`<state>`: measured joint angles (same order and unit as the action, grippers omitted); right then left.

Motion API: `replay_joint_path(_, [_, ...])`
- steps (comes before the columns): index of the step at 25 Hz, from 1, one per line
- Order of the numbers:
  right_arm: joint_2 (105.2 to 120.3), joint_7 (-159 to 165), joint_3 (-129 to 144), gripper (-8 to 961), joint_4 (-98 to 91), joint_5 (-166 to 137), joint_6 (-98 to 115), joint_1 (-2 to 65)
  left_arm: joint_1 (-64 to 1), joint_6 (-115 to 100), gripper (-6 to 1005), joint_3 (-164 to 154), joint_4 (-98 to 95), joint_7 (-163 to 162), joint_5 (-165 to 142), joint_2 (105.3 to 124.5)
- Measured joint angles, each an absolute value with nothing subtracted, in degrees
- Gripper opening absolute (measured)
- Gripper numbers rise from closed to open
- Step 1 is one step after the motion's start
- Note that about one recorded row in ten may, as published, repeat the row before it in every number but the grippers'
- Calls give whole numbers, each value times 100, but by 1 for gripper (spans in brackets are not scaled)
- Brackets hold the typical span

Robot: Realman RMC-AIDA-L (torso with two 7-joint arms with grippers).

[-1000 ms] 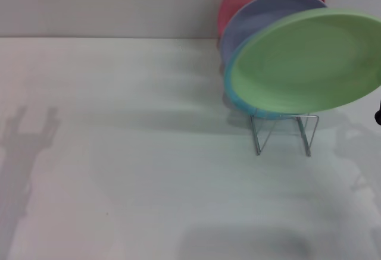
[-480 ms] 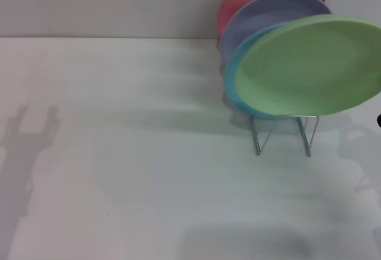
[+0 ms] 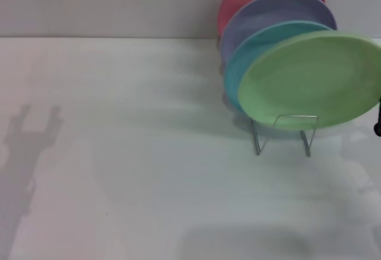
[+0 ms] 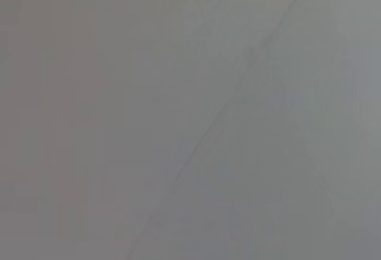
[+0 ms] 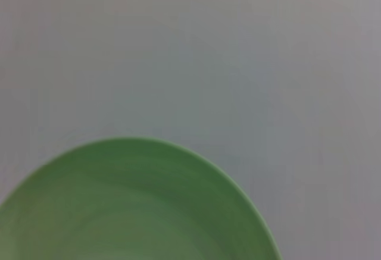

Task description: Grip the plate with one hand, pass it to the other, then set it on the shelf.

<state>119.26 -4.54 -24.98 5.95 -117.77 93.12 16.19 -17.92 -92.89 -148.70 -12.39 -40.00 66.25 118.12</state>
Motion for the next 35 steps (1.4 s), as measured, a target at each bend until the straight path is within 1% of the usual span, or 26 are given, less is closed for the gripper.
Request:
replay_joint_path(8, [11930, -460, -2487, 90, 555, -11818, 8886, 1711, -1762, -9416, 815, -14870, -1238, -4010, 6611, 11812])
replay_joint_path(11, [11930, -462, -2487, 230, 575, -11820, 8903, 1702, -1753, -9428, 815, -14870, -1225, -4053, 6609, 11812])
replay_joint_path(17, [11927, -393, -2488, 270, 604, -11820, 9381, 1578, -1749, -9491, 815, -14870, -1204, -4067, 6609, 11812])
replay_joint_path(22, [11923, 213, -2592, 371, 607, -11752, 10296, 1269, -1763, -9541, 815, -14875, -1158, -3960, 6610, 11813])
replay_joint_path(23, [11920, 731, -2759, 392, 607, -11609, 10680, 1121, -1786, -9558, 815, -14895, -1088, -3800, 6611, 11817])
replay_joint_path(27, [11917, 1533, -3138, 473, 550, -11147, 10968, 918, -1794, -9562, 815, -14923, -1048, -3337, 6597, 11831])
replay_joint_path(28, [11915, 1956, -3318, 475, 412, -10801, 10917, 865, -1791, -9497, 815, -14924, -1057, -2803, 6521, 11836])
replay_joint_path(31, [11895, 2456, -3426, 480, 142, -10478, 10672, 898, -1791, -9358, 815, -14905, -1075, -2346, 6469, 11839])
replay_joint_path(33, [11862, 3143, -3466, 484, -426, -10141, 10250, 1098, -1807, -9153, 815, -14888, -1098, -1976, 6457, 11847])
replay_joint_path(35, [11858, 3251, -3466, 519, -577, -10043, 10145, 1179, -1824, -9036, 815, -14884, -1107, -1820, 6463, 11852])
